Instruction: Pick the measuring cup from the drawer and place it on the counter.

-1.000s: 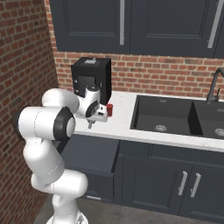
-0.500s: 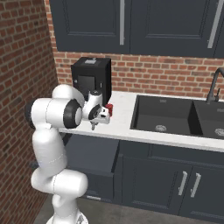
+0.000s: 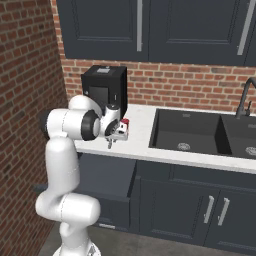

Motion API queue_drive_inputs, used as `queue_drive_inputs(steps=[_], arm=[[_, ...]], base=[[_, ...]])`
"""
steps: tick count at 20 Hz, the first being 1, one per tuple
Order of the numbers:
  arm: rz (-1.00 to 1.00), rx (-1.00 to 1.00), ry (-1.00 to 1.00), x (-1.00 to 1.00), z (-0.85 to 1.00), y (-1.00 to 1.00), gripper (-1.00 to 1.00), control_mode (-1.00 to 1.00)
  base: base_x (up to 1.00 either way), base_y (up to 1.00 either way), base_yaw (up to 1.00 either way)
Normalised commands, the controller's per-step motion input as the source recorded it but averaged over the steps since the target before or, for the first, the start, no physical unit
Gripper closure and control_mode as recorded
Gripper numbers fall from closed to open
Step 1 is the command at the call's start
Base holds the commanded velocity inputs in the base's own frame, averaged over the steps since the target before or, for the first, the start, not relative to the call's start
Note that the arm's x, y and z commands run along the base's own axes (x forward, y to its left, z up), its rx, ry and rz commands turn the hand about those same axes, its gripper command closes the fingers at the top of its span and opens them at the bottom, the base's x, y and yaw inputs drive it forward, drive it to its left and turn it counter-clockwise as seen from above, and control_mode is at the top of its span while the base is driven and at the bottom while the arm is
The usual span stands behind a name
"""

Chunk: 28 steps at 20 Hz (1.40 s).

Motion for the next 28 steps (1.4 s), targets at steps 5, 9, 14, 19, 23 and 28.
queue_drive_inputs(steps=[5,9,14,19,23,28], arm=[[0.00,0.00,-0.05,0.00,0.03,-0.01,-1.00,-1.00],[0.01,0.00,-0.12,-0.23,0.25,-0.06,-1.00,-1.00],[0.02,0.00,-0.17,-0.75,0.47,-0.18,-1.00,-1.00],[0.02,0.00,-0.21,-0.87,0.62,-0.23,-1.00,-1.00],[0.01,0.00,-0.20,-0.84,0.64,-0.25,-1.00,-1.00],[0.00,0.00,-0.17,-0.63,0.66,-0.24,-1.00,-1.00]], base=[[0.00,0.00,0.00],[0.00,0.00,0.00],[0.00,0.00,0.00],[0.00,0.00,0.00],[0.00,0.00,0.00],[0.00,0.00,0.00]])
